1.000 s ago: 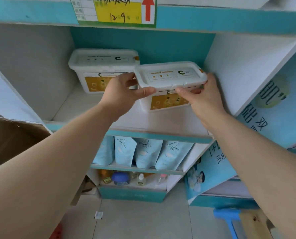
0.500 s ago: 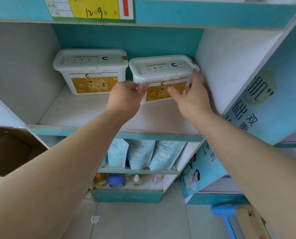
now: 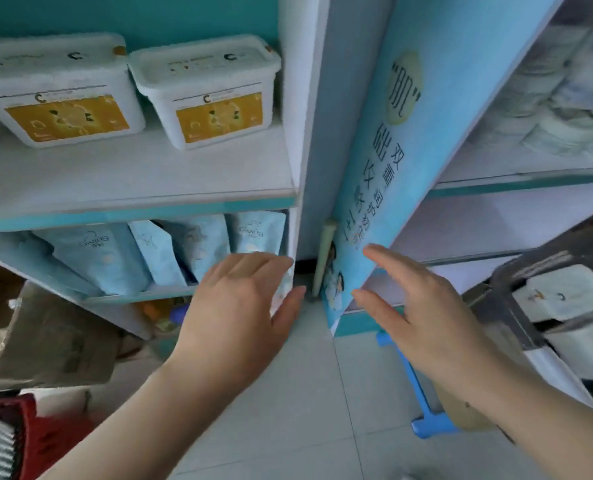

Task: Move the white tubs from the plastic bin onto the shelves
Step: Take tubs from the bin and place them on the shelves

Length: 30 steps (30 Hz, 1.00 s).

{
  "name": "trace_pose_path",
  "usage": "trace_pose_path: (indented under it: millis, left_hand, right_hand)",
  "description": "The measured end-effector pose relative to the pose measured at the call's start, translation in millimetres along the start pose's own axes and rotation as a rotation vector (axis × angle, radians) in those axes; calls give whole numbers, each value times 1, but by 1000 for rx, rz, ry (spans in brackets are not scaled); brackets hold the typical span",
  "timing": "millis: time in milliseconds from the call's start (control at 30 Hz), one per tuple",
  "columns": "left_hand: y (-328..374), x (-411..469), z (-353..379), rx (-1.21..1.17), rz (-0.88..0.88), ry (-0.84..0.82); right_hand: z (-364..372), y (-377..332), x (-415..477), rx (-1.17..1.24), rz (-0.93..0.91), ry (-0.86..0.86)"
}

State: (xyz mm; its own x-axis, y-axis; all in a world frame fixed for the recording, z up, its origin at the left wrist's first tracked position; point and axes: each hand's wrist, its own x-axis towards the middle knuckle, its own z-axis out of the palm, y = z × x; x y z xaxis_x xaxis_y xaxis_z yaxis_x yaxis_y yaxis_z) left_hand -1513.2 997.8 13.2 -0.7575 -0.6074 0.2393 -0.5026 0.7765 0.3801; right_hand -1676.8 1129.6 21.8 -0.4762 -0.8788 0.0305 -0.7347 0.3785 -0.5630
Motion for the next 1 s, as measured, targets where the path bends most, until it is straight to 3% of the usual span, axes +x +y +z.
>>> trace_pose_path:
  millis: [300, 433, 600, 767, 1000]
  left_hand:
    - [172, 36, 108, -71, 214, -229]
    - [249, 71, 154, -64, 272, -302]
    - [321, 123, 214, 23, 274, -514]
    - [340, 157, 280, 131, 221, -795]
    - [318, 165, 337, 310, 153, -1210]
  right_hand:
    - [-100, 182, -97, -165, 277, 56]
    - [-137, 257, -123, -176, 430, -11]
    - [-149, 335, -130, -93, 597, -114]
    - [-128, 381, -127, 46, 694, -251]
    - [-71, 391, -124, 148, 777, -449]
